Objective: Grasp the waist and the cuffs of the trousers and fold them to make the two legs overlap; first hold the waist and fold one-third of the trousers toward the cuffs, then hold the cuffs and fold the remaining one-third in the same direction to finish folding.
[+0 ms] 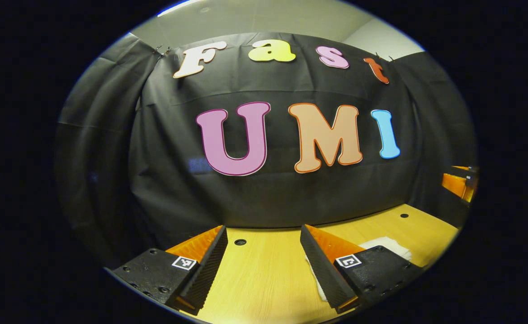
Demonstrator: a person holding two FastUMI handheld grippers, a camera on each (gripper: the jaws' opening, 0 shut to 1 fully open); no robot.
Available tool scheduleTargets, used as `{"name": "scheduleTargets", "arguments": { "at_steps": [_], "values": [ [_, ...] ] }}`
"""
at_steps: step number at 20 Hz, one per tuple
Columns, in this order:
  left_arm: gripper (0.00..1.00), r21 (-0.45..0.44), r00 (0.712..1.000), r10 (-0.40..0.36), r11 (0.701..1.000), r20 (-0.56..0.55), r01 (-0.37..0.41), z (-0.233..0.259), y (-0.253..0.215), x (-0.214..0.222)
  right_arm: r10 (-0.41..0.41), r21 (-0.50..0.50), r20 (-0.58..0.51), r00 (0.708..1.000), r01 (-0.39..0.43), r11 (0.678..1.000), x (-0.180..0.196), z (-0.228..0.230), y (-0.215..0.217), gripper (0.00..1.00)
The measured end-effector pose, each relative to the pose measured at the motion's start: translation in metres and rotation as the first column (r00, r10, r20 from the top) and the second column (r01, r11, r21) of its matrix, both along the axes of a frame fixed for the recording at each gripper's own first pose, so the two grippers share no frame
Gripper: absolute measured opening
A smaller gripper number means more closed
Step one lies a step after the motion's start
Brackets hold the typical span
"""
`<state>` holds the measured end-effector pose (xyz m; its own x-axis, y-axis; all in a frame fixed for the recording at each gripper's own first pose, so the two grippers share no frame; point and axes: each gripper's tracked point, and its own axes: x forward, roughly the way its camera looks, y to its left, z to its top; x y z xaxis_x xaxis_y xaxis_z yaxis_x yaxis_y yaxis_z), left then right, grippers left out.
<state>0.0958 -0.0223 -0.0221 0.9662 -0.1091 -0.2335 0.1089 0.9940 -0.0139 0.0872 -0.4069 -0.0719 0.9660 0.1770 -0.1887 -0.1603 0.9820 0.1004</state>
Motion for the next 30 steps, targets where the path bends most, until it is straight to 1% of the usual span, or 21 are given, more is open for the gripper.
{"name": "scheduleTargets", "arguments": {
  "at_steps": [4, 5, 7, 8, 12, 15, 19, 20, 22, 25, 26, 27, 28, 29, 30],
  "values": [
    [0.96, 0.004, 1.000, -0.004, 1.000, 0.003, 0.004, 0.001, 0.001, 0.003, -0.034, -0.018, 0.017, 0.999, 0.034, 0.999, 0.001, 0.003, -0.007, 0.97],
    [0.99, 0.011, 1.000, -0.005, 1.000, 0.008, 0.005, 0.002, 0.001, 0.004, -0.035, -0.018, 0.026, 0.999, 0.035, 0.999, 0.002, 0.007, -0.007, 0.97],
    [1.00, 0.020, 1.000, -0.011, 1.000, 0.020, 0.011, 0.006, -0.002, 0.007, -0.036, -0.008, 0.034, 0.999, 0.037, 0.999, 0.002, 0.012, -0.008, 0.98],
    [0.96, 0.020, 1.000, -0.015, 1.000, 0.028, 0.014, 0.008, -0.004, 0.008, -0.040, -0.003, 0.034, 0.999, 0.040, 0.999, 0.003, 0.012, -0.009, 0.98],
    [0.96, 0.014, 0.999, -0.012, 1.000, 0.047, 0.011, 0.014, -0.007, 0.011, -0.056, 0.006, 0.047, 0.997, 0.055, 0.998, 0.007, 0.016, -0.014, 0.98],
    [0.96, 0.017, 0.999, -0.009, 1.000, 0.049, 0.008, 0.015, -0.006, 0.013, -0.056, 0.008, 0.062, 0.996, 0.056, 0.998, 0.008, 0.021, -0.014, 0.98],
    [0.96, 0.012, 0.999, -0.010, 1.000, 0.047, 0.009, 0.014, -0.006, 0.011, -0.054, 0.011, 0.057, 0.997, 0.053, 0.999, 0.008, 0.019, -0.011, 0.98],
    [1.00, 0.013, 0.999, -0.009, 1.000, 0.046, 0.008, 0.013, -0.005, 0.011, -0.055, 0.011, 0.060, 0.997, 0.054, 0.998, 0.007, 0.021, -0.011, 0.98],
    [0.92, 0.016, 0.999, -0.006, 1.000, 0.048, 0.005, 0.014, -0.002, 0.011, -0.056, 0.008, 0.065, 0.996, 0.055, 0.998, 0.007, 0.022, -0.011, 0.98],
    [0.92, 0.018, 0.999, -0.001, 1.000, 0.051, 0.000, 0.014, 0.001, 0.011, -0.056, 0.005, 0.073, 0.996, 0.056, 0.998, 0.005, 0.025, -0.008, 0.98],
    [0.96, 0.017, 0.999, -0.001, 1.000, 0.051, 0.000, 0.014, 0.002, 0.010, -0.054, 0.005, 0.074, 0.996, 0.054, 0.999, 0.005, 0.025, -0.005, 0.97],
    [0.92, 0.017, 0.999, 0.000, 1.000, 0.049, -0.001, 0.014, 0.003, 0.010, -0.049, 0.005, 0.073, 0.996, 0.049, 0.999, 0.004, 0.026, -0.002, 0.97],
    [0.92, 0.016, 0.999, 0.000, 1.000, 0.051, -0.001, 0.014, 0.004, 0.010, -0.045, 0.004, 0.072, 0.996, 0.045, 0.999, 0.004, 0.025, 0.001, 0.98],
    [0.96, 0.016, 0.999, 0.002, 1.000, 0.051, -0.002, 0.014, 0.005, 0.011, -0.040, 0.003, 0.072, 0.997, 0.040, 0.999, 0.003, 0.025, 0.004, 0.98],
    [0.92, 0.016, 0.999, 0.004, 1.000, 0.052, -0.005, 0.014, 0.008, 0.011, -0.036, 0.001, 0.074, 0.997, 0.036, 0.999, 0.002, 0.026, 0.006, 0.97]
  ]
}}
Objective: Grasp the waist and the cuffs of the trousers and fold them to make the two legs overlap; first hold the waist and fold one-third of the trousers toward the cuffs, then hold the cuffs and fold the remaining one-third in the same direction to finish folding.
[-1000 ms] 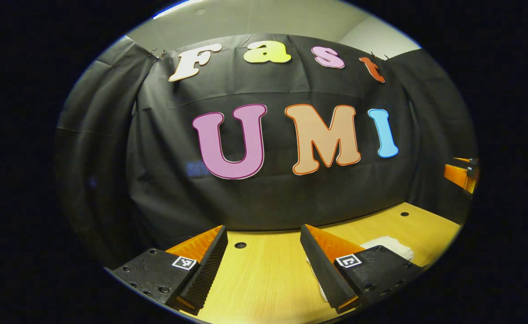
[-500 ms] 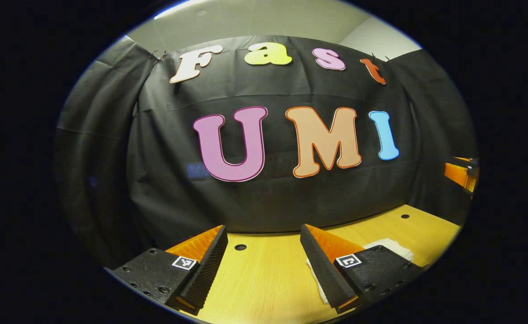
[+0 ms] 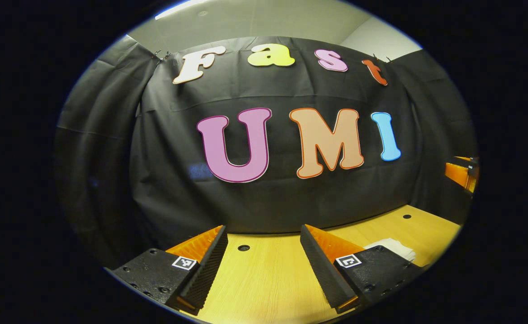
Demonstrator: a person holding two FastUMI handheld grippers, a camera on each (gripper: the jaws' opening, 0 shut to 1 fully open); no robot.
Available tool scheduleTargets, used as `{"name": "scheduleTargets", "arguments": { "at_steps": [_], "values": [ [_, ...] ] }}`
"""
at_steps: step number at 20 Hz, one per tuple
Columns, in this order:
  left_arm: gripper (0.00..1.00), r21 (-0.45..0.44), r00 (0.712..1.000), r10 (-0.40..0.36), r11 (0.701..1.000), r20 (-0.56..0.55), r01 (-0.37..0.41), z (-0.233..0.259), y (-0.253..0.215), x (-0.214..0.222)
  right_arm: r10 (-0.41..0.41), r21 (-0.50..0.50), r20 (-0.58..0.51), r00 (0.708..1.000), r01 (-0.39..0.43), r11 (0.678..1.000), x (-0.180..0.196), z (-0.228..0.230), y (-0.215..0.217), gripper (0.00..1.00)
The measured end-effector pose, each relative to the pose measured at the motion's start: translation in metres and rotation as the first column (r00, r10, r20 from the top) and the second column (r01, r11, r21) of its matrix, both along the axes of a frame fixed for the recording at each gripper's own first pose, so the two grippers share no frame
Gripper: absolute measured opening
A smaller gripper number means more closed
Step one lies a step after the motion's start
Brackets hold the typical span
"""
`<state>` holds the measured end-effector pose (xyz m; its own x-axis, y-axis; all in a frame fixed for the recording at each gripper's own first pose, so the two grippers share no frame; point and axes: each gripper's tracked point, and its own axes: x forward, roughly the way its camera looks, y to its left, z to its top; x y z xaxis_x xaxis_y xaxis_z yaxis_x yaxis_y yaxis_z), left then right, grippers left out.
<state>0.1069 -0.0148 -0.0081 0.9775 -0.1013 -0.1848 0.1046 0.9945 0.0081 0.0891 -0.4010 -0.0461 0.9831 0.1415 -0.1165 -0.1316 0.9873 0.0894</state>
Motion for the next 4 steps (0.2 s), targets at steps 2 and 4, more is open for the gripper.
{"name": "scheduleTargets", "arguments": {
  "at_steps": [2, 4],
  "values": [
    [0.92, -0.001, 1.000, 0.003, 1.000, 0.001, -0.003, 0.0000, 0.0030, 0.0005, 0.005, -0.006, 0.004, 1.000, -0.005, 1.000, 0.0003, 0.0025, 0.0034, 0.97],
    [0.92, -0.004, 1.000, 0.005, 1.000, -0.002, -0.005, -0.0016, 0.0058, 0.0007, 0.006, -0.006, 0.006, 1.000, -0.006, 1.000, 0.0007, 0.0032, 0.0065, 0.97]
  ]
}}
